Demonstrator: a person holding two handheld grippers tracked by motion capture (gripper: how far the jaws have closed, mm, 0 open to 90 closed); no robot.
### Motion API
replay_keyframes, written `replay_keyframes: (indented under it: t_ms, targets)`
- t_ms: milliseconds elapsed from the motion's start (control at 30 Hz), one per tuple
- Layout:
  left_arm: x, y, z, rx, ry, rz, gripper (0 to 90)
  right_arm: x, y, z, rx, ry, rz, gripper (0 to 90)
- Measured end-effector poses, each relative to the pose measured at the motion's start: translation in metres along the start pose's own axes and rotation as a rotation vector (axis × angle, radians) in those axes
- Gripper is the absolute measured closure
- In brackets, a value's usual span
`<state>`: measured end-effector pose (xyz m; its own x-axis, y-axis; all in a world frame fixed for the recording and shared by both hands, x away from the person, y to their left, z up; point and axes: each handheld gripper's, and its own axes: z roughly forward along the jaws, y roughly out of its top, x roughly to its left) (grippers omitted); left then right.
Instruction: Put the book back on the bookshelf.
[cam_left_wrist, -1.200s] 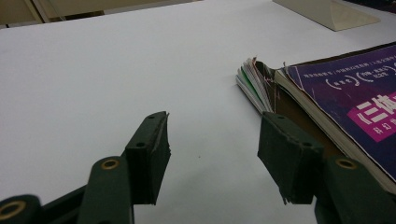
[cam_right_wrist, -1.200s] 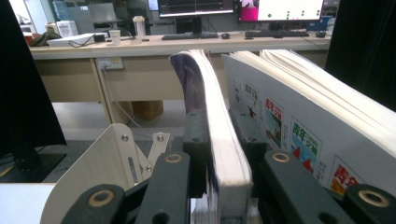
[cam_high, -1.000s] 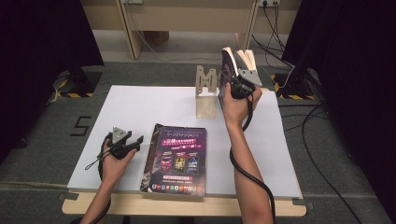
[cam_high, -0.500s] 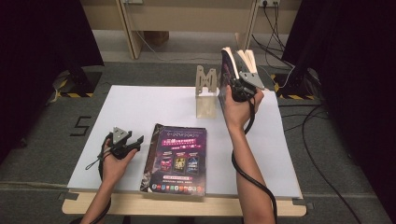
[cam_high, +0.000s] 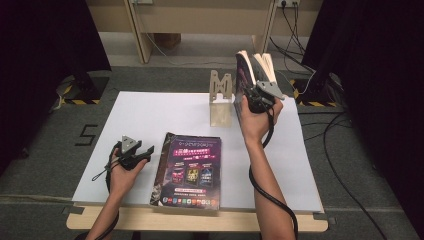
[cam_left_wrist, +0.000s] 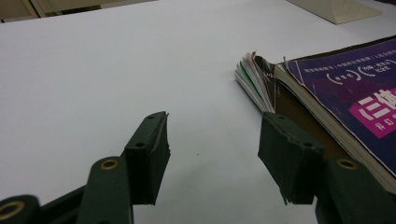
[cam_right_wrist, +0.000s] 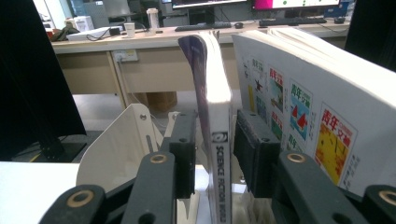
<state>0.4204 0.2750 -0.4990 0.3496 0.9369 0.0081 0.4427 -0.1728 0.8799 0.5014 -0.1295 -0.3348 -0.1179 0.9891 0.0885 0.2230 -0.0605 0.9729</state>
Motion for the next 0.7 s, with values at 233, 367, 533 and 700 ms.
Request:
replay_keyframes:
  t_ms: [233,367,533,700]
  targets:
    - [0.0007,0.0000,0.0000,0.001,-0.003,-0.007,42.1,-0.0006,-0.0011,-0.0062,0.009,0.005,-0.012,65.9]
    - [0.0006,0.0000,0.0001,0.001,-0.002,-0.006,42.2,-0.0014,0.0004,-0.0085,0.000,0.004,-0.020,64.7]
    - [0.0003,0.0001,0.0004,0.001,-0.001,-0.006,42.3,-0.0032,0.0017,-0.0096,0.013,0.004,-0.033,76.9]
    - [0.0007,0.0002,0.0003,0.004,-0.002,-0.007,42.3,-0.0035,0.0038,-0.0081,0.025,0.008,-0.018,81.2]
